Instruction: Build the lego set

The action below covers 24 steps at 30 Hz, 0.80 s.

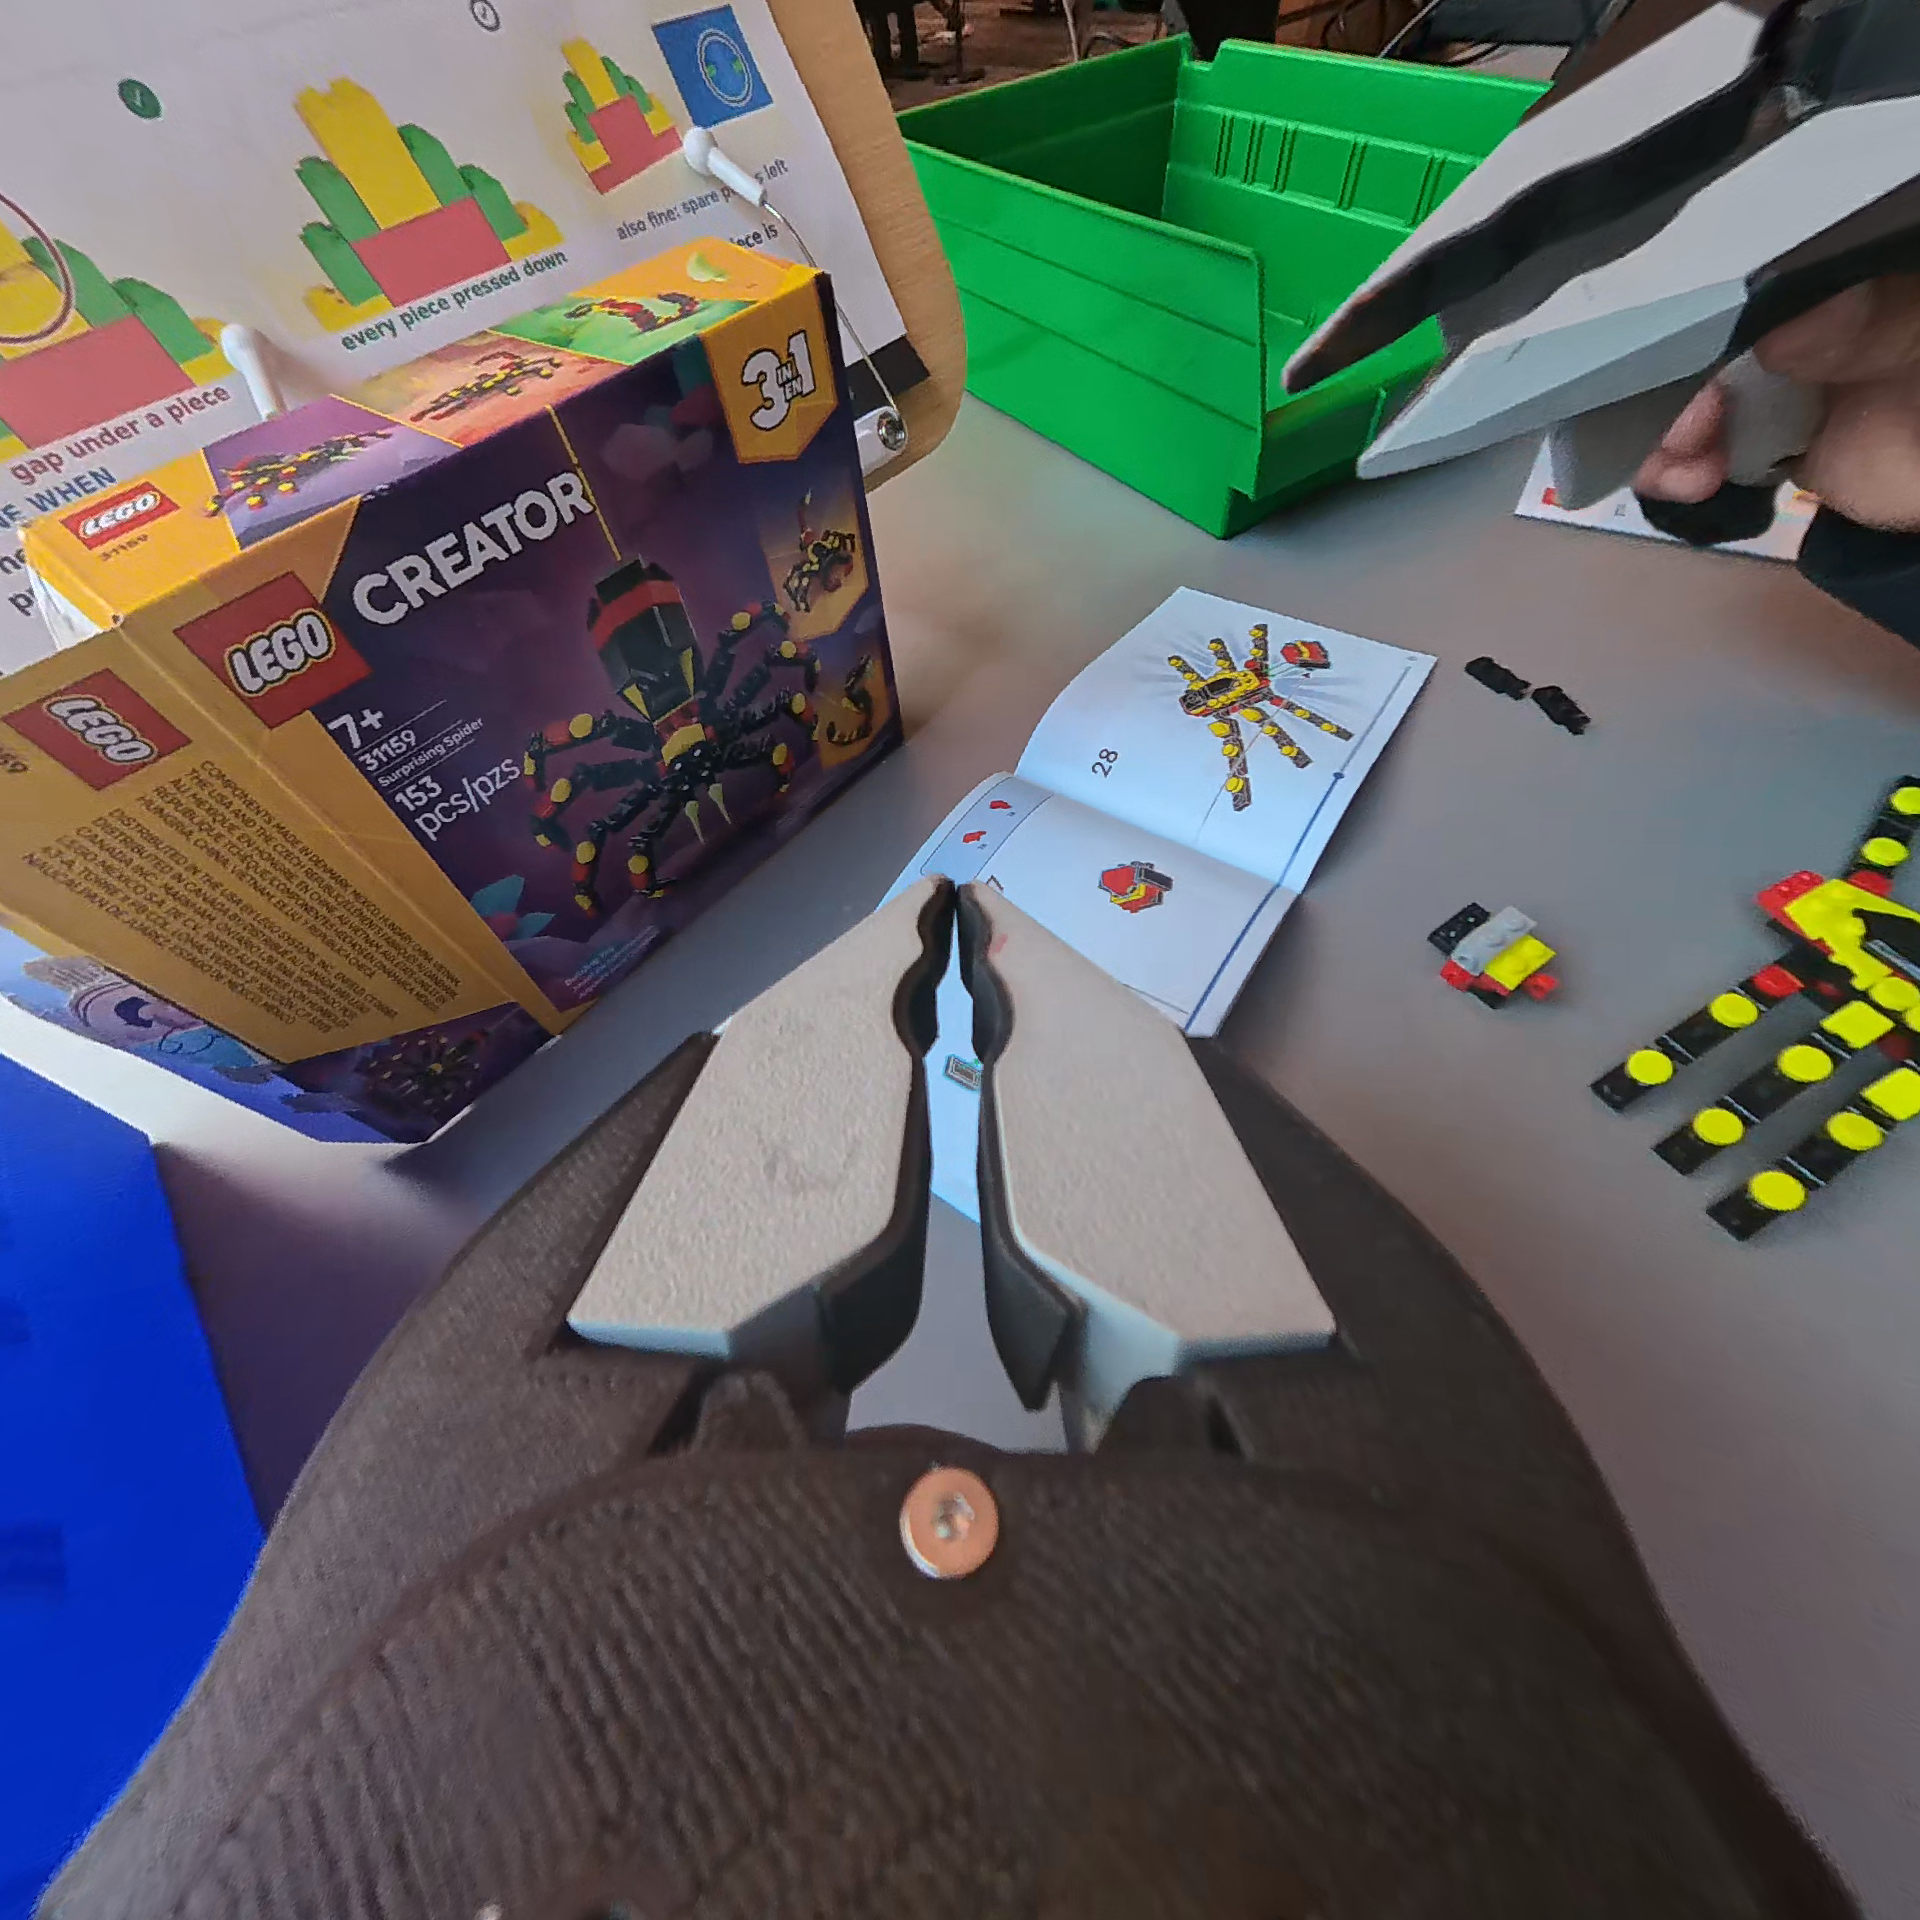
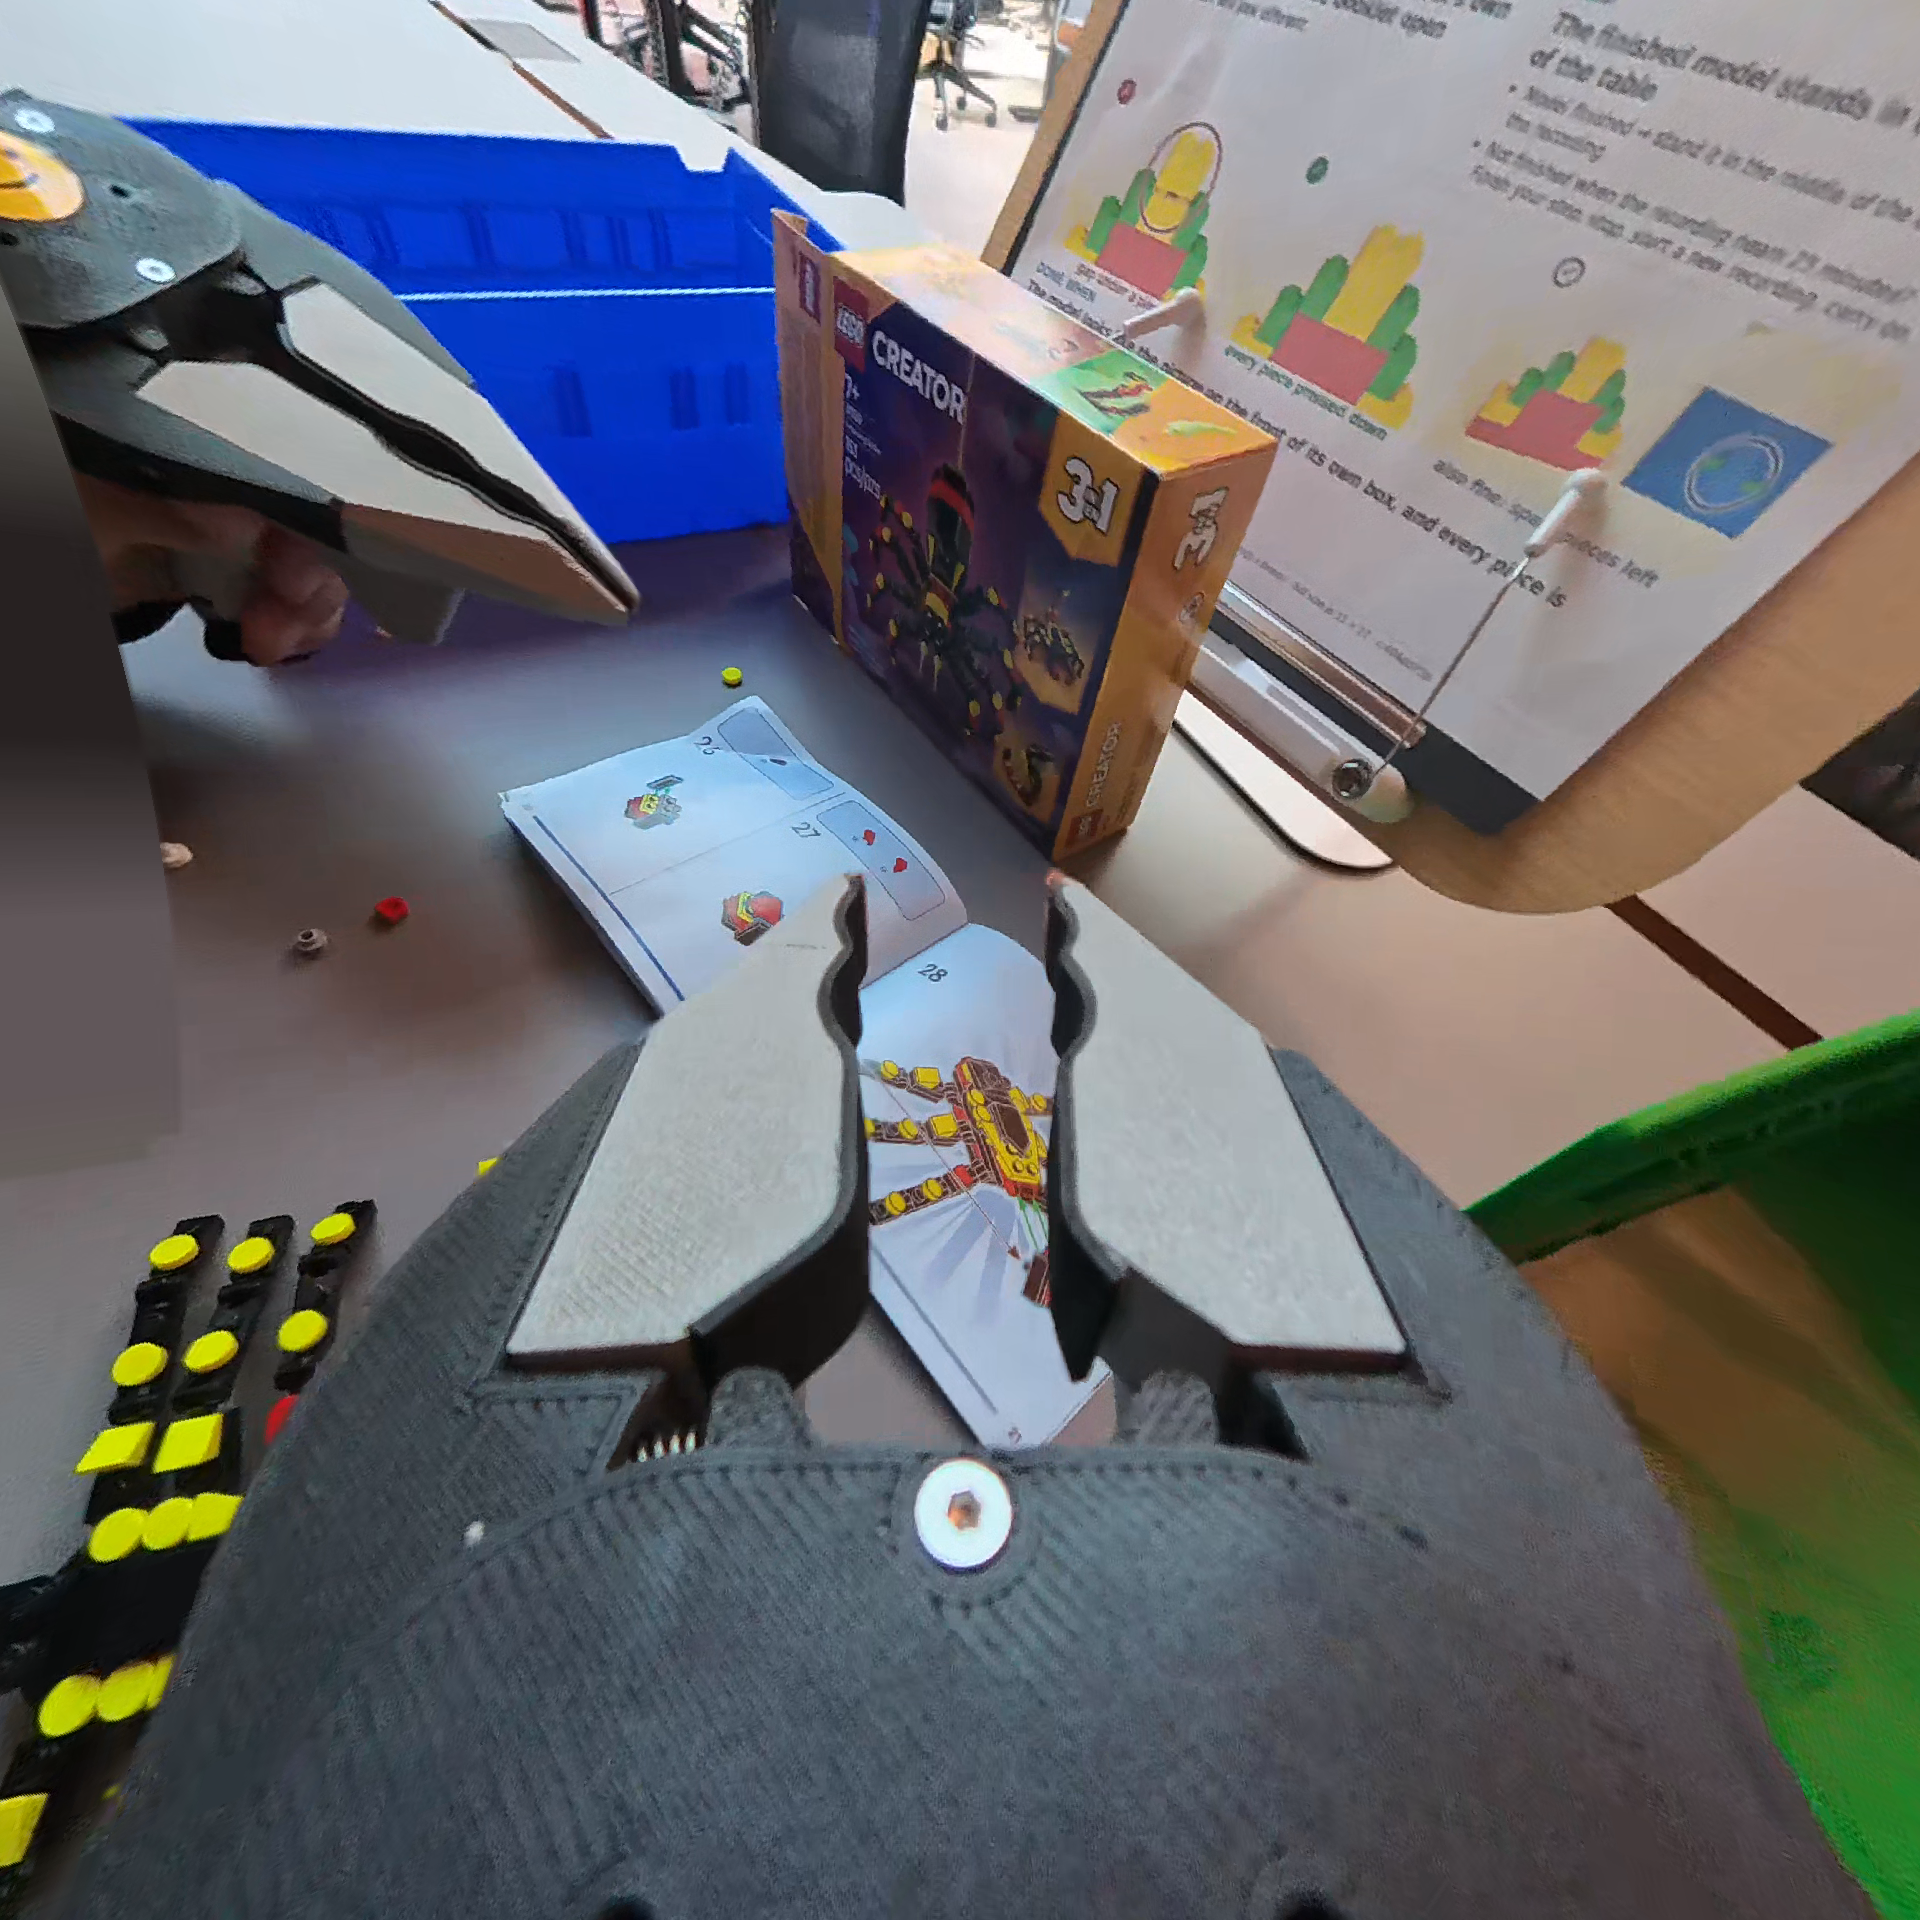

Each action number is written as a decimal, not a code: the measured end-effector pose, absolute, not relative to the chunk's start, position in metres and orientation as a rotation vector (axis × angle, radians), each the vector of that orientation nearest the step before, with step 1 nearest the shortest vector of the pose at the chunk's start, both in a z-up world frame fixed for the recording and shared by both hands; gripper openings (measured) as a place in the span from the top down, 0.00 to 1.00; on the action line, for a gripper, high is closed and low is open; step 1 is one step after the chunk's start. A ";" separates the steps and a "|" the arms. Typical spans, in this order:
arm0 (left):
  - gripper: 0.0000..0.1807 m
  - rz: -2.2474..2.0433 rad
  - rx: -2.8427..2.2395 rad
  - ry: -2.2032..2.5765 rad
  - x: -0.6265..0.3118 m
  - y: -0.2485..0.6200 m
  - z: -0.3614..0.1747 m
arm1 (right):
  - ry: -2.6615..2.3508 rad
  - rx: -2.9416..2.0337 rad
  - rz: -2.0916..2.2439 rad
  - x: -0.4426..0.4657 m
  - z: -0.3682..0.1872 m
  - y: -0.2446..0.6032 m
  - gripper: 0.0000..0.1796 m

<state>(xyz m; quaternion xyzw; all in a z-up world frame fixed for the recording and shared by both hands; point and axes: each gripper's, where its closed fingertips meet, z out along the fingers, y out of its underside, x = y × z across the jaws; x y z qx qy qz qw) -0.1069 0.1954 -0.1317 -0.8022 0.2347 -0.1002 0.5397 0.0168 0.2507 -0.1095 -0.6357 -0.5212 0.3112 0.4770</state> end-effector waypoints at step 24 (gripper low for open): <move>0.99 -0.346 -1.908 0.592 -0.106 0.183 -0.134 | -1.265 -1.623 0.590 0.025 -0.143 0.275 0.78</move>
